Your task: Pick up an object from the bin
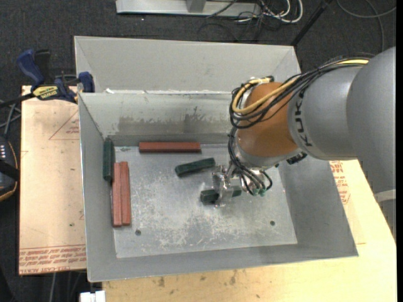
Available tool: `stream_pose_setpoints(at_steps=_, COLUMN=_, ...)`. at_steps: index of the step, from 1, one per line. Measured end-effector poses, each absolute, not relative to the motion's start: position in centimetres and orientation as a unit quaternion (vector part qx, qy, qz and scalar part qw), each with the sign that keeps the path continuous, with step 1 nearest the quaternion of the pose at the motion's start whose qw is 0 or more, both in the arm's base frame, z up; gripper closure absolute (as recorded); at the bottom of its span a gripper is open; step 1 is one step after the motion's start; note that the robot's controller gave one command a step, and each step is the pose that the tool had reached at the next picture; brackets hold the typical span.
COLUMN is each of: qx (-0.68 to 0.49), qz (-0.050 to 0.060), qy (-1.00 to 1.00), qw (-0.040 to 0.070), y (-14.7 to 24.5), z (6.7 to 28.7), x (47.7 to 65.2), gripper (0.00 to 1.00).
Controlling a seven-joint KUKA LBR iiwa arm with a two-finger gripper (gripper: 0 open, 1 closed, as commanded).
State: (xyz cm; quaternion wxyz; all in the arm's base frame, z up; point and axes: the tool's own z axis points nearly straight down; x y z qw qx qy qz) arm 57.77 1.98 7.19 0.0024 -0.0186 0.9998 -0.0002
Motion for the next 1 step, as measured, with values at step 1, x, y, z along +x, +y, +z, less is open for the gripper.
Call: stream_pose_setpoints(at_steps=1, qx=-0.019, qz=0.0, qy=1.0, qw=0.002, y=1.98, z=7.19, x=57.77, gripper=1.0)
